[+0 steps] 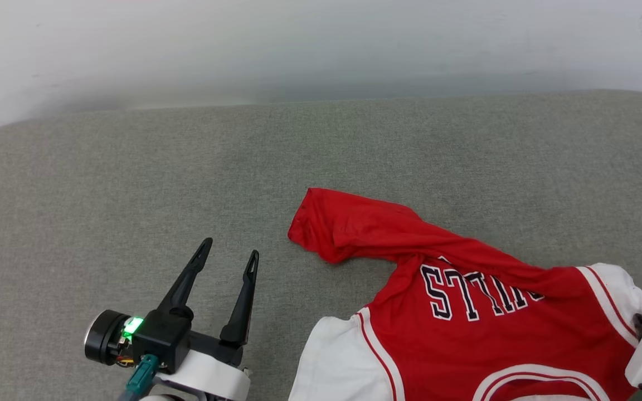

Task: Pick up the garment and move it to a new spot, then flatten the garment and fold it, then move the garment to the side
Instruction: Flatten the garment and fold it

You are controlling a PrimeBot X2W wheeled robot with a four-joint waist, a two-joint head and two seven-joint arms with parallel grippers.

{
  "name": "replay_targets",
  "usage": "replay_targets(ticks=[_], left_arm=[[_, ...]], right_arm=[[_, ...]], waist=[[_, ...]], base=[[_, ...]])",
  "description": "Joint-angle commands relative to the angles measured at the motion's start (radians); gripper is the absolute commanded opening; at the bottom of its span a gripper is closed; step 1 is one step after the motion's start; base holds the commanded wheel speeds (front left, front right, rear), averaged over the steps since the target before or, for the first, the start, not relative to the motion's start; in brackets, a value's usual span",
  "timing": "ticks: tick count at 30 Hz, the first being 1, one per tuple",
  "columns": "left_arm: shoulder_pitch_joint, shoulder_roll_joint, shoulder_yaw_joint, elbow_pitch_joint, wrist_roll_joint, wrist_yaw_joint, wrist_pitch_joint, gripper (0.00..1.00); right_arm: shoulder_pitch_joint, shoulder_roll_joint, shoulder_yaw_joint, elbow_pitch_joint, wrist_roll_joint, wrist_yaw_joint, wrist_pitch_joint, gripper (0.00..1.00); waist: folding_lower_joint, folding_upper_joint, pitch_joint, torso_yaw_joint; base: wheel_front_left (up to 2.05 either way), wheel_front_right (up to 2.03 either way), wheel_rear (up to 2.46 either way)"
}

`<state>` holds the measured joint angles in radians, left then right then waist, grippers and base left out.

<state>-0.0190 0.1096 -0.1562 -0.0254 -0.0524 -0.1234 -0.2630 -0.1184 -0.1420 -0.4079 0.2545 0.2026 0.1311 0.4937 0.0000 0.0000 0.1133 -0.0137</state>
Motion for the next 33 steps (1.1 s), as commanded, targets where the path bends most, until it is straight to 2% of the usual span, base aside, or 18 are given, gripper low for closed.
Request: replay_targets(ticks=[1,5,12,19,24,28,30,31,33], left_arm=[[-0.008,0.000,0.001,0.002,-0.003,-0.003,-0.003,1.00],[-0.003,-0.005,0.008,0.002,-0.007,-0.004,-0.003,1.00],[0.016,-0.018,0.023,-0.016,-0.054,-0.005,-0.003,1.00],[0.035,-0.016,0.026,-0.052,-0.087,-0.006,-0.003,1.00],[0.034,0.001,-0.019,-0.043,-0.100,-0.006,0.007,1.00],[0.011,0.021,-0.069,-0.051,-0.114,-0.007,0.085,1.00],[0.002,0.044,-0.123,-0.060,-0.136,-0.007,0.180,1.00],[-0.017,0.070,-0.174,-0.074,-0.157,-0.007,0.291,1.00],[-0.036,0.084,-0.229,-0.092,-0.188,-0.007,0.403,1.00]], right_arm=[[-0.013,0.003,0.006,0.011,-0.016,-0.001,-0.027,1.00],[-0.026,-0.023,0.062,0.024,-0.046,-0.001,-0.121,1.00],[-0.015,-0.054,0.129,-0.070,-0.030,-0.001,-0.300,1.00],[0.037,-0.014,0.151,-0.230,-0.040,-0.001,-0.427,1.00],[0.070,0.039,0.137,-0.315,-0.061,-0.001,-0.467,1.00],[0.082,0.054,0.141,-0.344,-0.075,-0.001,-0.467,1.00],[0.081,0.062,0.136,-0.359,-0.085,-0.001,-0.465,1.00],[0.076,0.068,0.128,-0.369,-0.094,-0.001,-0.454,1.00],[0.069,0.074,0.128,-0.378,-0.099,-0.001,-0.446,1.00]], waist=[[0.0000,0.0000,-0.001,0.003],[0.0000,0.0000,-0.006,0.011],[0.0000,0.0000,-0.025,0.014],[0.0000,0.0000,-0.037,0.008],[0.0000,0.0000,-0.030,0.004],[0.0000,0.0000,-0.020,0.001],[0.0000,0.0000,-0.011,-0.001],[0.0000,0.0000,0.001,-0.004],[0.0000,0.0000,0.015,-0.009]], base=[[0.00,0.00,0.00],[0.00,0.00,0.00],[0.00,0.00,0.00],[0.00,0.00,0.00],[0.00,0.00,0.00],[0.00,0.00,0.00],[0.00,0.00,0.00],[0.00,0.00,0.00],[0.00,0.00,0.00]])
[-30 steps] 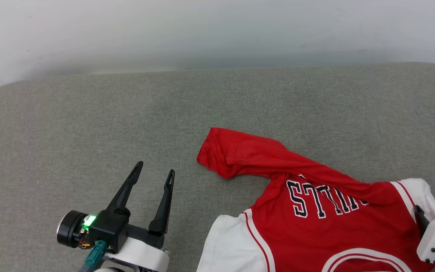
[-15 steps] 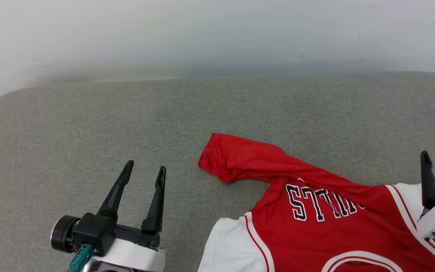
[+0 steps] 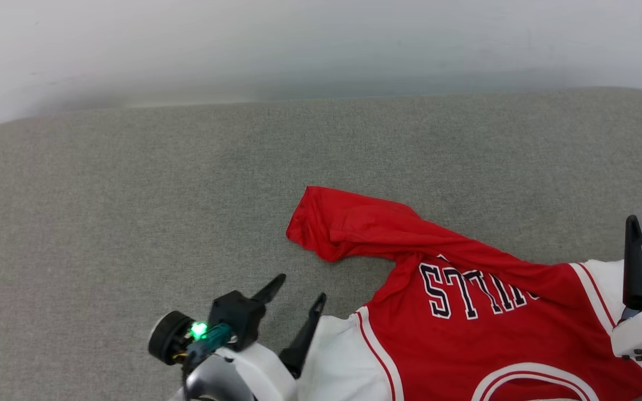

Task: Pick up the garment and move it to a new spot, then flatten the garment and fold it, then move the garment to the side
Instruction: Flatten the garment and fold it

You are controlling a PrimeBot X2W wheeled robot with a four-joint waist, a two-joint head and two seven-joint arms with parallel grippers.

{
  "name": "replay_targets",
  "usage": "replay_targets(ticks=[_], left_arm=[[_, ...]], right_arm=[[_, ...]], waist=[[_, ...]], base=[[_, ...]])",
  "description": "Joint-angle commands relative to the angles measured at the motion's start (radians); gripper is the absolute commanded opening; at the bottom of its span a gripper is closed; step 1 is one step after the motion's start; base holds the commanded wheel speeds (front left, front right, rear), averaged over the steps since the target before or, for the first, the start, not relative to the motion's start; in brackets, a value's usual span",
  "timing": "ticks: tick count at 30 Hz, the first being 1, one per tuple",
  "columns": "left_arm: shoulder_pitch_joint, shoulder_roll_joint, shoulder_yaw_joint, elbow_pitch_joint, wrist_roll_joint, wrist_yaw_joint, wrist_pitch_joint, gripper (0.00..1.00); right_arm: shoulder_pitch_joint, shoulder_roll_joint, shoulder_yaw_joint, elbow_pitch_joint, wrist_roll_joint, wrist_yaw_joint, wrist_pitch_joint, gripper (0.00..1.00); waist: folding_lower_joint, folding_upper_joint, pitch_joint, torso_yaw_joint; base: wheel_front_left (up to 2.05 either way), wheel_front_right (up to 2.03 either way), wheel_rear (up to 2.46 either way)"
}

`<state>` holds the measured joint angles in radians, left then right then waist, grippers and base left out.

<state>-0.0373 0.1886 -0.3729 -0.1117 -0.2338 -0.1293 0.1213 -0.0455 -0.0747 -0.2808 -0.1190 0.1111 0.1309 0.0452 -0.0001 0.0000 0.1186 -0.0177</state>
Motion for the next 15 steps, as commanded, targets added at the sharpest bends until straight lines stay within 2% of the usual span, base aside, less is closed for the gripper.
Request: replay_targets(ticks=[1,3,5,7,12,15], left_arm=[[-0.029,0.019,-0.049,-0.012,-0.026,-0.001,0.079,1.00],[-0.058,0.052,-0.092,-0.014,-0.052,-0.001,0.191,1.00],[-0.081,0.092,-0.118,-0.001,-0.033,0.000,0.290,1.00],[-0.096,0.102,-0.148,0.007,-0.036,0.000,0.364,1.00],[-0.129,0.143,-0.181,0.042,-0.036,0.000,0.446,1.00],[-0.140,0.145,-0.199,0.072,-0.057,0.000,0.464,1.00]], right_arm=[[-0.006,0.008,0.001,-0.007,-0.006,0.000,0.007,1.00],[-0.011,0.011,0.006,-0.013,-0.007,0.000,0.009,1.00],[-0.017,0.015,0.016,-0.015,-0.008,0.000,0.009,1.00],[-0.022,0.017,0.022,-0.016,-0.007,0.000,0.007,1.00],[-0.027,0.022,0.033,-0.011,-0.002,0.000,-0.002,1.00],[-0.031,0.024,0.038,-0.004,-0.002,0.000,-0.013,1.00]], waist=[[0.0001,0.0000,0.018,-0.007],[0.0001,0.0000,0.033,-0.013],[0.0001,0.0000,0.048,-0.023],[0.0001,0.0000,0.065,-0.035],[0.0001,0.0000,0.093,-0.054],[0.0001,0.0000,0.111,-0.067]], base=[[0.00,0.00,0.00],[0.00,0.00,0.00],[0.00,0.00,0.00],[0.00,0.00,0.00],[0.00,0.00,0.00],[0.00,0.00,0.00]])
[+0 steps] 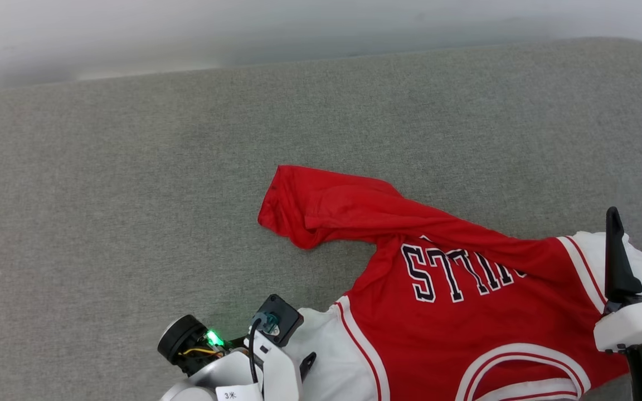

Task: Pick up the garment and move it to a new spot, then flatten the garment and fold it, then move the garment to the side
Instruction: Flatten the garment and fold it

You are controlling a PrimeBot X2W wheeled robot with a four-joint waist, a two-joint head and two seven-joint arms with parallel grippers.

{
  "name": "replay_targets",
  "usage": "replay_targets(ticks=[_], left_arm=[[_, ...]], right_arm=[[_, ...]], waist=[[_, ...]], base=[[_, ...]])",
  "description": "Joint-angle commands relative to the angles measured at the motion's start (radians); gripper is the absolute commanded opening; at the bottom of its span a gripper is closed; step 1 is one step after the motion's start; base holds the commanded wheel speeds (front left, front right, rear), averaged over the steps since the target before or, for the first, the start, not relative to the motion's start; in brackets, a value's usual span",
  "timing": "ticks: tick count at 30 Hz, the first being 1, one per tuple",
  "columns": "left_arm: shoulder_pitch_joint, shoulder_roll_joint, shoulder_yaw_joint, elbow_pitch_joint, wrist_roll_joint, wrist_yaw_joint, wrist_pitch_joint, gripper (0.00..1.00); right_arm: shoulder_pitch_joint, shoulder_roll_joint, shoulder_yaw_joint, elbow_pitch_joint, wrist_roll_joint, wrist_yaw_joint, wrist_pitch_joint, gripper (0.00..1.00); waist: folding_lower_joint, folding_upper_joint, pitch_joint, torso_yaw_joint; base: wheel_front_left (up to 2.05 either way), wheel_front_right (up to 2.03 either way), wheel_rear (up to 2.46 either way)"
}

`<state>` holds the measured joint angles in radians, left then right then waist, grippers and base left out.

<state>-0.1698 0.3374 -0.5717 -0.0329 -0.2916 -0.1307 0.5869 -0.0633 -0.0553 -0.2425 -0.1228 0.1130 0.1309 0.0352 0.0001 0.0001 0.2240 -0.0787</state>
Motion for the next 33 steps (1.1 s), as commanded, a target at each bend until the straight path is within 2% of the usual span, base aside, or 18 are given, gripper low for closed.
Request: replay_targets(ticks=[1,7,8,11,19,23,27,33], left_arm=[[-0.013,-0.001,0.000,0.004,0.001,0.001,0.002,1.00],[-0.020,0.014,-0.024,0.104,-0.012,0.001,0.018,1.00],[-0.023,0.017,-0.025,0.119,-0.013,0.001,0.015,0.00],[-0.036,0.024,-0.010,0.156,-0.003,0.015,-0.020,0.00],[-0.115,0.010,0.100,0.203,0.000,0.095,-0.220,0.00],[-0.137,0.029,0.151,0.232,-0.011,0.122,-0.263,0.00],[-0.119,0.058,0.181,0.262,-0.031,0.123,-0.265,0.00],[-0.075,0.075,0.199,0.284,-0.093,0.079,-0.294,0.00]], right_arm=[[-0.014,0.005,0.001,0.003,-0.004,0.000,-0.006,1.00],[-0.018,0.006,0.011,0.017,-0.001,0.000,-0.016,1.00],[-0.016,0.007,0.018,0.024,0.005,0.000,-0.008,1.00],[-0.009,0.005,0.033,0.033,0.003,-0.001,-0.002,1.00],[-0.004,0.006,0.055,0.055,-0.002,0.000,0.010,1.00],[0.002,0.006,0.074,0.064,-0.002,0.000,0.029,1.00],[0.006,0.006,0.087,0.070,0.002,0.000,0.037,1.00],[0.022,0.006,0.088,0.076,-0.001,0.000,0.041,1.00]], waist=[[-0.0001,-0.0001,0.011,-0.010],[-0.0001,-0.0001,0.034,-0.021],[-0.0001,-0.0001,0.037,-0.022],[-0.0001,-0.0001,0.037,-0.018],[-0.0001,-0.0001,-0.004,0.007],[-0.0001,-0.0001,-0.026,0.016],[-0.0001,-0.0001,-0.040,0.021],[-0.0001,-0.0001,-0.057,0.033]], base=[[0.00,0.00,0.00],[0.00,0.00,0.00],[0.00,0.00,0.00],[0.00,0.00,0.00],[0.00,0.00,0.00],[0.00,0.00,0.00],[0.00,0.00,0.00],[0.00,0.00,0.00]])
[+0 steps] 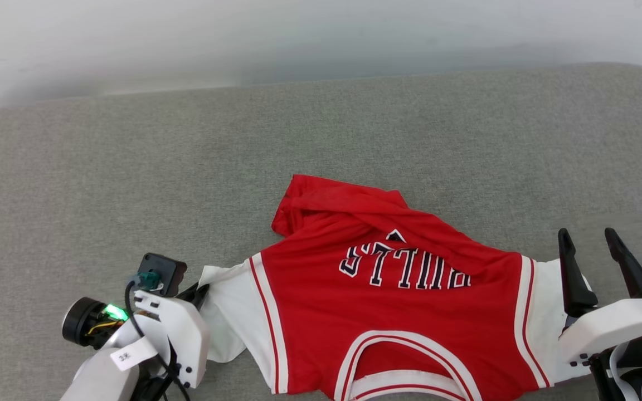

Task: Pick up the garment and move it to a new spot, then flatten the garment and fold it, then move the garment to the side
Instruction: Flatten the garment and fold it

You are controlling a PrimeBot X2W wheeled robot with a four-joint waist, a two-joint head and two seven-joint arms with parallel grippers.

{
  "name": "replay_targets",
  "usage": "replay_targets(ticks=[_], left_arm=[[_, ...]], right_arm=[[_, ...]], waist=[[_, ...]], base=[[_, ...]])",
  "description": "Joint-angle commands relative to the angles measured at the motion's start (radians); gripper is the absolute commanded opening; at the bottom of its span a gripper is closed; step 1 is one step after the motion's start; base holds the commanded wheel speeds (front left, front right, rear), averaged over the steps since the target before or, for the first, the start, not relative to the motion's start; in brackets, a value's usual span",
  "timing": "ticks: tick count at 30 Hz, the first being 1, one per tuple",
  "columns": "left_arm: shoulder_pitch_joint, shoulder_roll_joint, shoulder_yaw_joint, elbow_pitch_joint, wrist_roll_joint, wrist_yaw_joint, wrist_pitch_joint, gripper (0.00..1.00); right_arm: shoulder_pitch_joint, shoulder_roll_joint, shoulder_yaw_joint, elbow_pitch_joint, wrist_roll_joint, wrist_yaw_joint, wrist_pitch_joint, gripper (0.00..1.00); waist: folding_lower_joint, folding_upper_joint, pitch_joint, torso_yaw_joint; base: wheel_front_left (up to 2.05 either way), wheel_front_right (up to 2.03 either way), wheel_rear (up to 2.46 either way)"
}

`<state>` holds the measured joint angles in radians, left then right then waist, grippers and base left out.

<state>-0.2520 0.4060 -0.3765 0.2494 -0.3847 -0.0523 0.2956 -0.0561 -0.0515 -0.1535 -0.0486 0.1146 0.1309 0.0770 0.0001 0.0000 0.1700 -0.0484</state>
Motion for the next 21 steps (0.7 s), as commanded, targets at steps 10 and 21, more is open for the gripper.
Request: replay_targets(ticks=[10,21], left_arm=[[0.025,0.018,0.093,-0.104,0.053,0.092,-0.316,1.00],[0.192,0.040,0.144,-0.288,0.074,0.151,-0.518,1.00]], right_arm=[[0.025,0.002,0.006,-0.019,-0.012,0.000,0.006,1.00],[0.056,0.002,0.008,-0.025,0.003,0.000,0.008,1.00]], waist=[[-0.0001,0.0000,-0.042,0.040],[-0.0001,0.0000,-0.091,0.068]], base=[[0.00,0.00,0.00],[0.00,0.00,0.00]])
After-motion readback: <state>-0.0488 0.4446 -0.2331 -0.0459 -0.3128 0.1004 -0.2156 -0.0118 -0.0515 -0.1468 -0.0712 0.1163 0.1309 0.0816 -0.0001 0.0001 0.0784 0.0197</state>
